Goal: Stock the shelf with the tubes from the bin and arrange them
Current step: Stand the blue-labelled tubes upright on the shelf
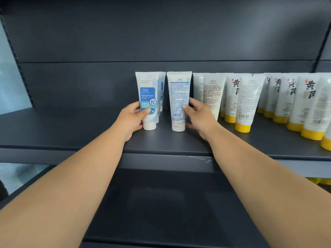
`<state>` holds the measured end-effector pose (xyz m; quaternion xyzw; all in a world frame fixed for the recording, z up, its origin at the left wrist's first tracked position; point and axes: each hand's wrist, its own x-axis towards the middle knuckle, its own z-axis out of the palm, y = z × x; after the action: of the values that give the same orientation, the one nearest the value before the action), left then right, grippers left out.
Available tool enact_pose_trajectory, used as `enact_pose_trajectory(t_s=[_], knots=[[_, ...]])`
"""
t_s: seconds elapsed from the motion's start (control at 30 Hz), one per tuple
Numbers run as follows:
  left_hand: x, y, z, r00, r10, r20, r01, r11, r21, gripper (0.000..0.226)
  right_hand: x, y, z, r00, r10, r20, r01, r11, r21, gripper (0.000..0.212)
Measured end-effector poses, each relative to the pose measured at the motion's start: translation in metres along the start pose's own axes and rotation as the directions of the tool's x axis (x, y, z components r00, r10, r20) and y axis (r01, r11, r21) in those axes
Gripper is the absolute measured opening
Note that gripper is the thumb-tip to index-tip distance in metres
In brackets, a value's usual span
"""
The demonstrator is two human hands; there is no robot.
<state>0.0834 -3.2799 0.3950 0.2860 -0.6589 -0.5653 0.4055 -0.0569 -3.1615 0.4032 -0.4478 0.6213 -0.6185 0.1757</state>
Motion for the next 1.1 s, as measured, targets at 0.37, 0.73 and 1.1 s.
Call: enact_pose_trajectory(t_s=[0.37,0.73,1.1], knots=[[0.0023,-0.0010,-0.0005,0.999,-0.008,0.052,0.009,1.000,-0.008,0.029,0.0026,0.0017,-0.0006,0.999,-0.024,-0.038,0.021,0.997,-0.080,0.030],[0.0023,-0.0006,0.0021,0.999,0.018,0.033,-0.021,0.997,0.073,0.031,-0.0008,-0.0023,0.0007,0.998,-0.013,-0.063,0.007,0.996,-0.092,0.031],[0.0011,-0.0015,0.0057,0.999,0.051,0.006,-0.051,0.977,0.208,0.034,-0.0067,-0.0007,0.0009,0.997,0.035,-0.065,-0.044,0.987,-0.157,0.027]])
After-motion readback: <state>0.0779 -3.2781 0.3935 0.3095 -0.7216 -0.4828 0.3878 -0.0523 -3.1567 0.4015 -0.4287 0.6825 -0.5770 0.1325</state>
